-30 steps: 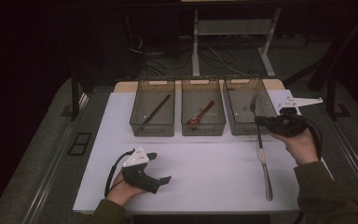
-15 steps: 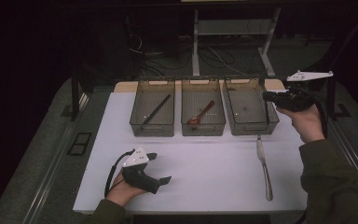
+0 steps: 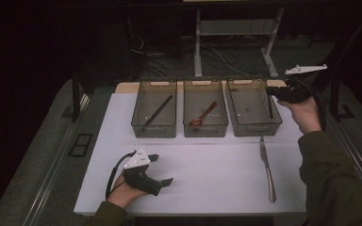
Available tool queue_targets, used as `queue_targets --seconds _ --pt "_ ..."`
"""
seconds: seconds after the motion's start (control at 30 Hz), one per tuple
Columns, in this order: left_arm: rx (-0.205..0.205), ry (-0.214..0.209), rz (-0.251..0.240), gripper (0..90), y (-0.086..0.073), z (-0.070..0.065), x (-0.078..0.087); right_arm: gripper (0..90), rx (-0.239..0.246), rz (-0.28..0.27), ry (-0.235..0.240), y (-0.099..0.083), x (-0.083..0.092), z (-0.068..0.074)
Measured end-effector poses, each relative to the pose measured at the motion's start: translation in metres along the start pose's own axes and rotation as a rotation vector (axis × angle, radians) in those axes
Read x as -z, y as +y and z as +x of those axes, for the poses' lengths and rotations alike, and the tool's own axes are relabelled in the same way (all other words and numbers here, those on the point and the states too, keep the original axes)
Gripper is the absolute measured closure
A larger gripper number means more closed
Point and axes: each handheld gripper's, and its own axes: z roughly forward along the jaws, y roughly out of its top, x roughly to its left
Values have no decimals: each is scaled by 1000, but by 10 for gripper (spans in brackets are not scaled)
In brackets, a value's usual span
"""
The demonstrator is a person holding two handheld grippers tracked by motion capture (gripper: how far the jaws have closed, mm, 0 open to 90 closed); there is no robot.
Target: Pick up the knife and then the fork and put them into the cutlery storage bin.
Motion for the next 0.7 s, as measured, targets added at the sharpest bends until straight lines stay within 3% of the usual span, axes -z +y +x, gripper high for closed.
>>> queue_targets --seconds 0.37,0.7 --pt "-4 0 1 0 0 0 0 844 -9 98 -3 -21 -20 -6" --pt "-1 0 0 0 0 -1 0 844 19 192 -11 -33 -32 -10"
